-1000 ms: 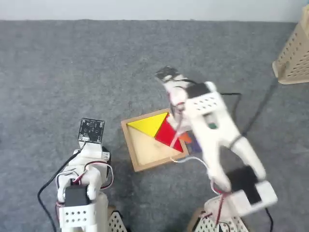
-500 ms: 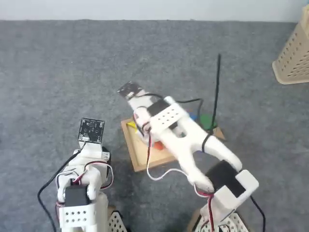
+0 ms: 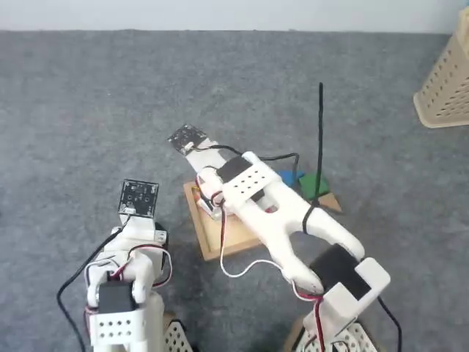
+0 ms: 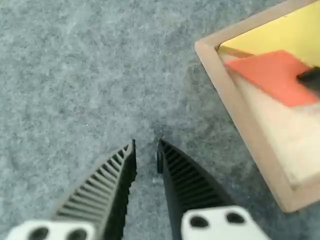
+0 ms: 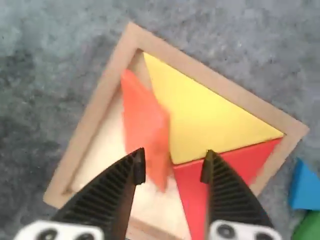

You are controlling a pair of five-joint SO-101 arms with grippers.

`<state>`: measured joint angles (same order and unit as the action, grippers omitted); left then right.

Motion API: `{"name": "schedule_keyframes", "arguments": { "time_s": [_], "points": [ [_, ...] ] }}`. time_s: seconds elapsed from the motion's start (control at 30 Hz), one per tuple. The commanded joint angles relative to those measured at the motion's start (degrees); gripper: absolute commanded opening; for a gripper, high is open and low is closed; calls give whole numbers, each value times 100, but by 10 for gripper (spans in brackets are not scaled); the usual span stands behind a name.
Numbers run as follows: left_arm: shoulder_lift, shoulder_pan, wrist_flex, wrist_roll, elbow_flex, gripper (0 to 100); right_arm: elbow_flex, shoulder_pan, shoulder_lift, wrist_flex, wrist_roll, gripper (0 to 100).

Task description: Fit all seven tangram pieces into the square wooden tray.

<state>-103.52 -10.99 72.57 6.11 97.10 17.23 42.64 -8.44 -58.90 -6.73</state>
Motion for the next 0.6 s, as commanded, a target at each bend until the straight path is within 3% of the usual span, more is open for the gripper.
{"name": "schedule_keyframes", "arguments": {
  "time_s": [0.0, 0.23, 0.57],
  "points": [
    [-123, 9, 0, -44, -57, 71, 123, -207, 541, 40, 70, 71],
    [-123, 9, 0, -44, -57, 71, 1451, -207, 1218, 1209, 18, 24],
    [-123, 9, 0, -44, -57, 71, 1538, -101, 1218, 1200, 44, 24]
  ]
}}
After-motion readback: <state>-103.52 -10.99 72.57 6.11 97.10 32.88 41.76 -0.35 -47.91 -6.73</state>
